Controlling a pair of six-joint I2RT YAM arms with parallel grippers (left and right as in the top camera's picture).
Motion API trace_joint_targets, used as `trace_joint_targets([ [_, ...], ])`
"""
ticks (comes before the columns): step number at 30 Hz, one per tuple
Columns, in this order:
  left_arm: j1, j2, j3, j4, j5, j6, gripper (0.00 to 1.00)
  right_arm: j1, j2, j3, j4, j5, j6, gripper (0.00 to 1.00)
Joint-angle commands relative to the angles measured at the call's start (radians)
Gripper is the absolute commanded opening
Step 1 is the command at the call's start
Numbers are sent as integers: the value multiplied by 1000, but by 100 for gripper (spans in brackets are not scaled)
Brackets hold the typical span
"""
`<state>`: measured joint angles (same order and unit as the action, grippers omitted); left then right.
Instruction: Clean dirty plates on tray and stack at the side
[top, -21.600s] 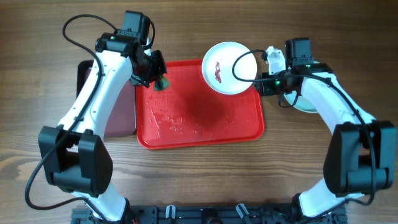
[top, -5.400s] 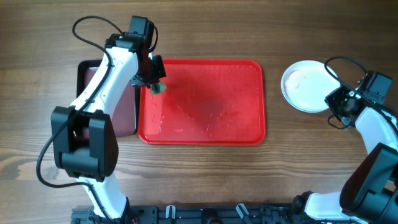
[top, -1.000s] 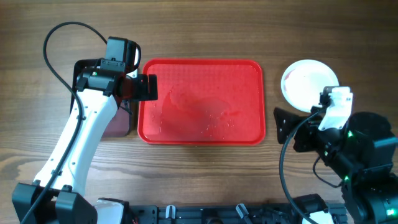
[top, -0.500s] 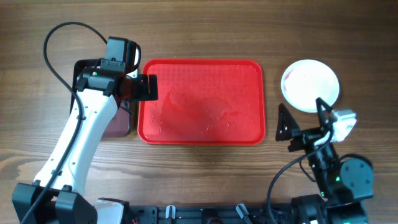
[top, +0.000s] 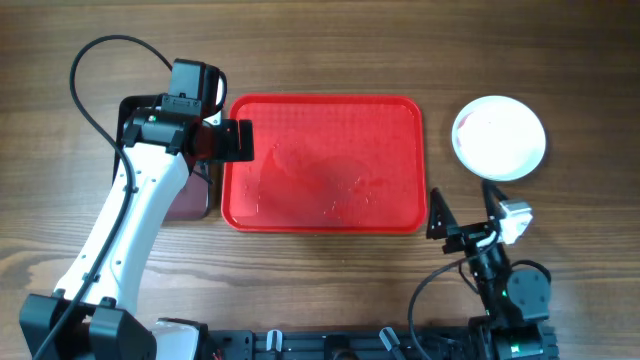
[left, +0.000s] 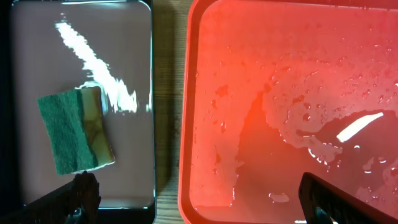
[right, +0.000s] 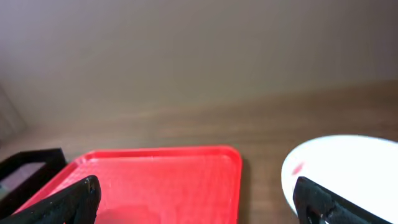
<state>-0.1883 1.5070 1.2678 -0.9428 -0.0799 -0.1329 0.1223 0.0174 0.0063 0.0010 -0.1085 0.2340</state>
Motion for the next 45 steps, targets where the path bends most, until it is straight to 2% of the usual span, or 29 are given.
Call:
trace_joint_targets([
  [1, -3, -5, 11, -1, 5, -9, 100, -5, -5, -1, 6, -19, 12, 100],
  [18, -3, -6, 11, -1, 5, -9, 100, -5, 0, -1, 6, -19, 12, 100],
  [23, -6, -71, 11, -1, 5, -9, 100, -5, -1, -1, 6, -19, 12, 100],
  [39, -6, -676, 11, -2, 5, -9, 100, -5, 0, -1, 6, -19, 12, 100],
  [45, -5, -792, 8, -10, 5, -9, 100, -5, -1, -1, 6, -19, 12, 100],
])
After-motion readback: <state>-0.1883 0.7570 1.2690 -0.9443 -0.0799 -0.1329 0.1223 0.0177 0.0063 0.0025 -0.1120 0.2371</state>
